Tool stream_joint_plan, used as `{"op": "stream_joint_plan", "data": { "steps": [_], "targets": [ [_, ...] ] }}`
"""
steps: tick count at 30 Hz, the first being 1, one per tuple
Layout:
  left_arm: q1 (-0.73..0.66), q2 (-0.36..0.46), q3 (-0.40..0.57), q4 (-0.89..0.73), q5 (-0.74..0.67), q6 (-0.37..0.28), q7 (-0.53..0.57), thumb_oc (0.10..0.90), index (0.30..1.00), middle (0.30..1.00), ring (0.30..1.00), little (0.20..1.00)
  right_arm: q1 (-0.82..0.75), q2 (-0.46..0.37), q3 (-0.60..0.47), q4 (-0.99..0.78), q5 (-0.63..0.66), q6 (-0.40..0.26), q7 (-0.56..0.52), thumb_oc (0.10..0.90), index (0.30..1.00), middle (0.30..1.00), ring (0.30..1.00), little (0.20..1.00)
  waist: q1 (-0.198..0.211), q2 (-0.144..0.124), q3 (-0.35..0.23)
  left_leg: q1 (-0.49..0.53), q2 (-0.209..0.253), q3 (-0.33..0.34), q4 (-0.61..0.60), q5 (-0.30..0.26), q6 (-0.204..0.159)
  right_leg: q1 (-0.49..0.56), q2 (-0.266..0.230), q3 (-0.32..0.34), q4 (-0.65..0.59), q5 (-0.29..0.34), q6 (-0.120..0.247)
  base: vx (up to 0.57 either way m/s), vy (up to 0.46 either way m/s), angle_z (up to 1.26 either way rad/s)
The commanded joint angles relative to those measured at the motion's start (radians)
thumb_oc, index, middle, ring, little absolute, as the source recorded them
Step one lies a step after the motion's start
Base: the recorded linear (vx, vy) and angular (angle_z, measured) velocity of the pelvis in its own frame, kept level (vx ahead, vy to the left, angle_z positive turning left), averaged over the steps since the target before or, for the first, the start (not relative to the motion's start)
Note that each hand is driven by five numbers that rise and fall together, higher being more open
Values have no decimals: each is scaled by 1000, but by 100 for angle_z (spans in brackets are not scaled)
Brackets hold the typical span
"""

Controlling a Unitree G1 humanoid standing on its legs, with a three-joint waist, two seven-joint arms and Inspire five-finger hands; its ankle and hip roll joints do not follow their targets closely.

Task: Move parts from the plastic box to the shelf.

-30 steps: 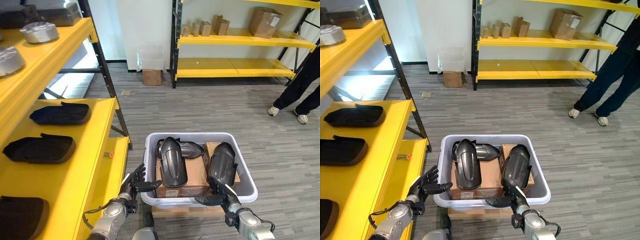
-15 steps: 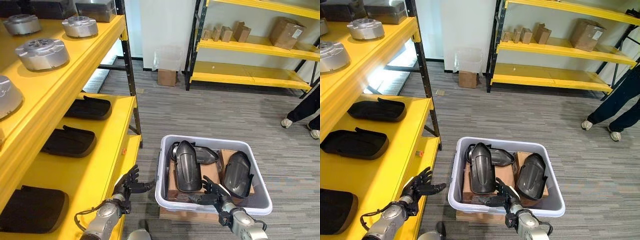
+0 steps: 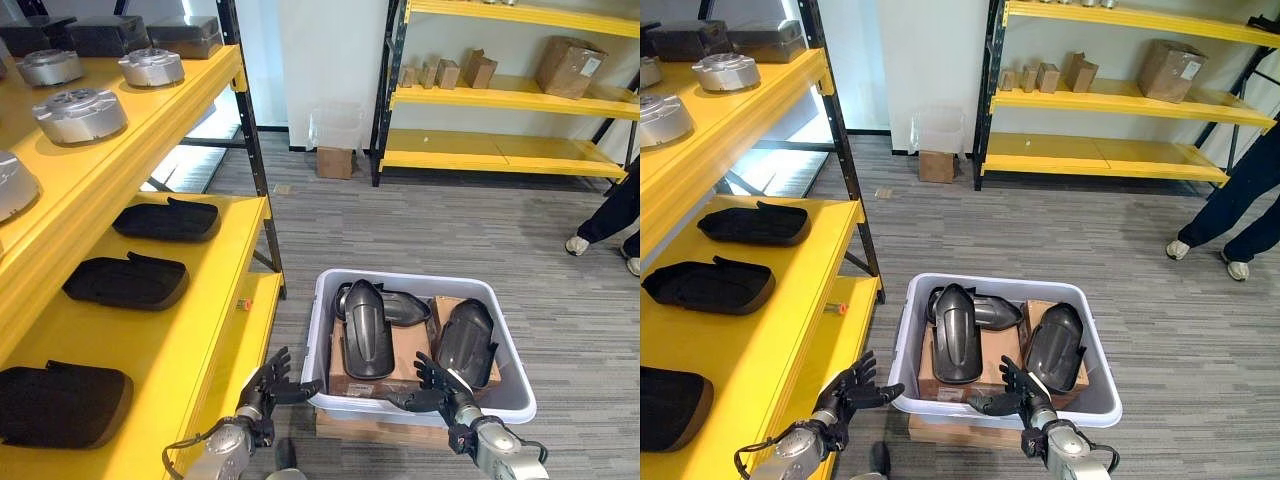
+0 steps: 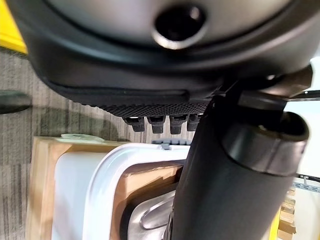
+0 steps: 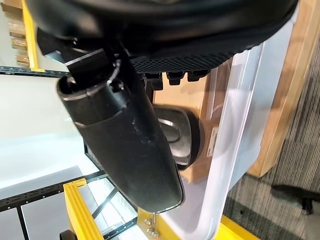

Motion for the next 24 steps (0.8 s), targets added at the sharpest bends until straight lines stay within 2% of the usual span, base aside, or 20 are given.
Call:
{"op": "stream_joint_plan", "data": {
  "steps": [1, 2, 3, 4, 6, 9, 10, 12, 18, 20, 21, 22, 23, 24],
  "targets": [
    [-139, 3, 10, -73, -4, -88, -14, 900, 1000, 1000, 1000, 1000, -110, -26, -21, -68, -31, -86, -11, 900, 1000, 1000, 1000, 1000, 8, -81, 37, -37, -1, -95, 231, -54, -40, 15, -42, 6, -166, 56, 22, -86, -138, 3],
    [-143, 0, 5, -67, -2, -88, -19, 900, 1000, 1000, 1000, 1000, -109, -31, -26, -74, -26, -84, -10, 900, 1000, 1000, 1000, 1000, 9, -91, 42, -58, -36, -90, 334, -88, -32, 21, -52, 1, -172, 63, 17, -114, -163, 3],
    [-147, -3, 3, -67, -3, -87, -20, 900, 1000, 1000, 1000, 1000, -108, -30, -30, -76, -26, -82, -11, 900, 1000, 1000, 1000, 1000, 6, -97, 44, -69, -53, -73, 386, -111, -26, 18, -59, -2, -173, 67, 15, -54, -83, -13],
    [-147, -3, 3, -67, -3, -87, -20, 900, 1000, 1000, 1000, 1000, -108, -30, -30, -76, -26, -82, -11, 900, 1000, 1000, 1000, 1000, 6, -96, 44, -71, -52, -74, 389, -113, -26, 18, -59, -2, -173, 67, 15, -37, -32, 15],
    [-151, -6, 2, -69, 3, -84, -18, 900, 1000, 1000, 1000, 1000, -106, -27, -32, -76, -31, -77, -14, 900, 1000, 1000, 1000, 1000, 1, -102, 39, -68, -81, -34, 430, -176, -6, 9, -67, -9, -169, 72, 16, -16, -9, 45],
    [-154, -9, 2, -62, 10, -86, -17, 900, 1000, 1000, 1000, 1000, -102, -23, -40, -76, -36, -75, -15, 900, 1000, 1000, 1000, 1000, -10, -101, 21, 0, -119, 23, 342, -262, 25, 5, -70, -10, -187, 86, 36, 31, 81, 7],
    [-150, -13, 3, -56, 12, -84, -19, 900, 1000, 1000, 1000, 1000, -99, -22, -44, -73, -40, -71, -13, 900, 1000, 1000, 1000, 1000, -20, -92, 1, 50, -137, 46, 236, -281, 37, 5, -69, -12, -198, 93, 53, 61, 149, 9],
    [-158, -12, -2, -54, 21, -85, -14, 900, 1000, 1000, 1000, 1000, -95, -16, -53, -73, -35, -74, -19, 900, 1000, 1000, 1000, 1000, -21, -89, -7, 54, -165, 17, 194, -266, 39, -3, -78, -10, -201, 105, 62, 34, 121, 12],
    [-160, -1, -3, -46, 15, -83, -13, 900, 1000, 1000, 1000, 1000, -92, 2, -50, -74, -40, -67, -8, 900, 1000, 1000, 1000, 1000, -24, -82, -17, 89, -185, 44, 128, -262, 59, -12, -97, -13, -171, 103, 78, 31, 92, -1],
    [-160, 5, 0, -49, 17, -81, -12, 900, 1000, 1000, 1000, 1000, -93, 7, -50, -77, -40, -65, -6, 900, 1000, 1000, 1000, 1000, -22, -79, -11, 93, -188, 48, 124, -265, 70, -37, -104, -2, -122, 98, 83, -24, 119, -14],
    [-161, 11, 4, -53, 19, -85, -8, 900, 1000, 1000, 1000, 1000, -95, 16, -48, -82, -45, -64, -2, 900, 1000, 1000, 1000, 1000, -24, -78, 9, 97, -186, 56, 116, -264, 86, -84, -110, 9, -35, 97, 100, -41, 100, -15],
    [-161, 11, 4, -53, 19, -85, -9, 900, 1000, 1000, 1000, 1000, -95, 16, -48, -82, -45, -64, -2, 900, 1000, 1000, 1000, 1000, -24, -79, 8, 96, -186, 57, 116, -264, 86, -87, -110, 10, -33, 96, 100, -98, 104, -23],
    [-167, 24, 6, -59, 17, -89, -2, 900, 1000, 1000, 1000, 1000, -96, 35, -48, -78, -45, -64, -4, 900, 1000, 1000, 1000, 1000, -25, -71, 30, 88, -176, 59, 127, -269, 97, -127, -143, 8, 80, 80, 137, -63, 38, -19],
    [-167, 24, 6, -59, 17, -89, -2, 900, 1000, 1000, 1000, 1000, -96, 35, -48, -78, -45, -64, -4, 900, 1000, 1000, 1000, 1000, -25, -71, 30, 88, -176, 59, 127, -269, 97, -128, -144, 8, 80, 79, 137, -72, 20, -18]
  ]
}}
